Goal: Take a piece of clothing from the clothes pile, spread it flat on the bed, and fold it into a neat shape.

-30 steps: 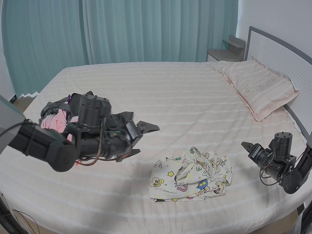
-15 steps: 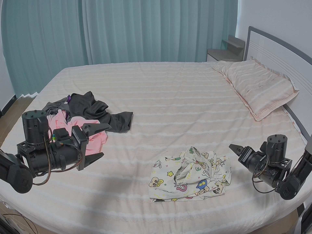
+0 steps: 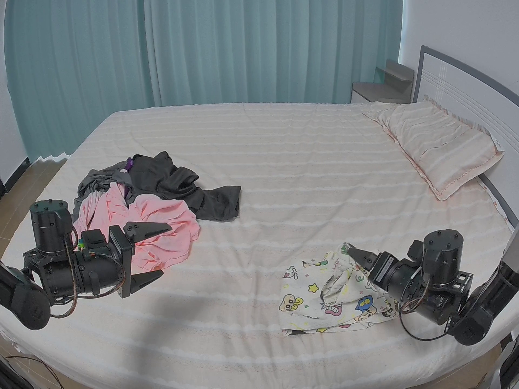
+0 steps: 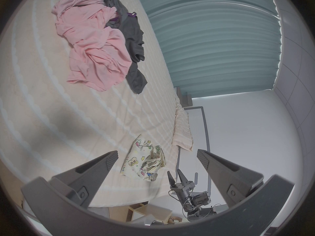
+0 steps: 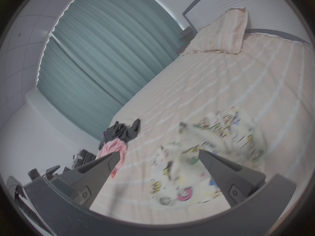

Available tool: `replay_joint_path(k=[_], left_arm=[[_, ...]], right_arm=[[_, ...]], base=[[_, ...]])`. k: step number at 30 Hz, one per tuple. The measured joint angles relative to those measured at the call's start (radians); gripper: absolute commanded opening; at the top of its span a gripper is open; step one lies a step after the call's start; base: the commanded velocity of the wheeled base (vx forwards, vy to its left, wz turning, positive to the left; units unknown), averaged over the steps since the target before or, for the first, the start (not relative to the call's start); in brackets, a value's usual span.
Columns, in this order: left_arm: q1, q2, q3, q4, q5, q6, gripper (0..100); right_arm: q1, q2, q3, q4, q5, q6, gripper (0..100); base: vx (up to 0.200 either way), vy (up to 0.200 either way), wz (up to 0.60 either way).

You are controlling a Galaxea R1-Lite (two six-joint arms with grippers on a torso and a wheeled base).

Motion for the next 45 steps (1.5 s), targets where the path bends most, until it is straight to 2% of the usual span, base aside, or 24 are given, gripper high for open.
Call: replay_joint_path(k=[6,17,20,23,29,36,45], left_arm=[[-0.022,0.030,0.015,-0.003,-0.011,0.000,100],[-0.052,0.066,0.032,-0.029,-0.014,0.001,100],[-0.055,0.075,0.035,-0.038,-0.014,0.001,100],[-0.057,0.085,0.037,-0.051,-0.014,0.001,100],[-0.057,0.103,0.039,-0.061,-0.013,0.002,100],[-0.054,0.127,0.053,-0.121,-0.010,0.004,100],[-0.053,0.137,0.070,-0.147,-0.010,0.005,100]], right_arm=[[0.103,0.054,-0.079,0.042,-0.003,0.001,100],[0.204,0.201,-0.305,0.259,-0.068,0.030,100],[0.226,0.246,-0.348,0.301,-0.096,0.033,100],[0.230,0.289,-0.377,0.334,-0.152,0.033,100],[0.175,0.320,-0.389,0.427,-0.191,0.023,100],[0.028,0.263,-0.351,0.456,-0.206,-0.013,100],[-0.114,0.166,-0.241,0.457,-0.202,-0.028,100]], base=[[0.000,0.000,0.00],[0.000,0.000,0.00],[0.000,0.000,0.00],[0.000,0.000,0.00],[0.000,0.000,0.00],[0.000,0.000,0.00],[0.000,0.000,0.00]])
